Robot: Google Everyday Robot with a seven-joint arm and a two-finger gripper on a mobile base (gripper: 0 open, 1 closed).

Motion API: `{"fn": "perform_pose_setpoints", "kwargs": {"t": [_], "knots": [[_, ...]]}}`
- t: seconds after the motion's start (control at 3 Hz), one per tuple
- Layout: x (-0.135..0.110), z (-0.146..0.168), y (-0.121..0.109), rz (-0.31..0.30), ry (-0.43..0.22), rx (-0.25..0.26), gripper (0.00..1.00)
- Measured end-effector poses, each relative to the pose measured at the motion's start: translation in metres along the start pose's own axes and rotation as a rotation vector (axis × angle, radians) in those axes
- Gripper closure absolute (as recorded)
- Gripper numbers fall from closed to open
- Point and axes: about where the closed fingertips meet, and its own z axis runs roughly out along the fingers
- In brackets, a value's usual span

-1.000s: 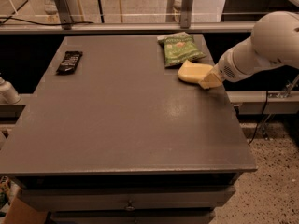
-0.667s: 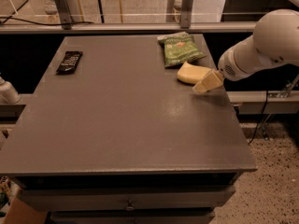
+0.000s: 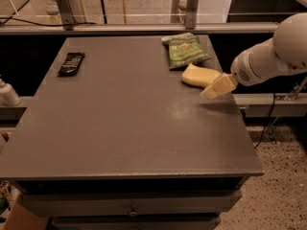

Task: Move sponge near green jalapeno chip bag

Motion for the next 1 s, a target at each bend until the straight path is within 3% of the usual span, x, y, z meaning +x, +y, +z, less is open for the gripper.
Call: {"fn": "perform_pose_setpoints", "kwargs": {"t": [0.67,1.0], "knots": [[0.018,-0.052,0.011,0.063,-0.123,-0.002,0.00],[0.018,-0.052,0.011,0.063,-0.123,-0.002,0.00]]}}
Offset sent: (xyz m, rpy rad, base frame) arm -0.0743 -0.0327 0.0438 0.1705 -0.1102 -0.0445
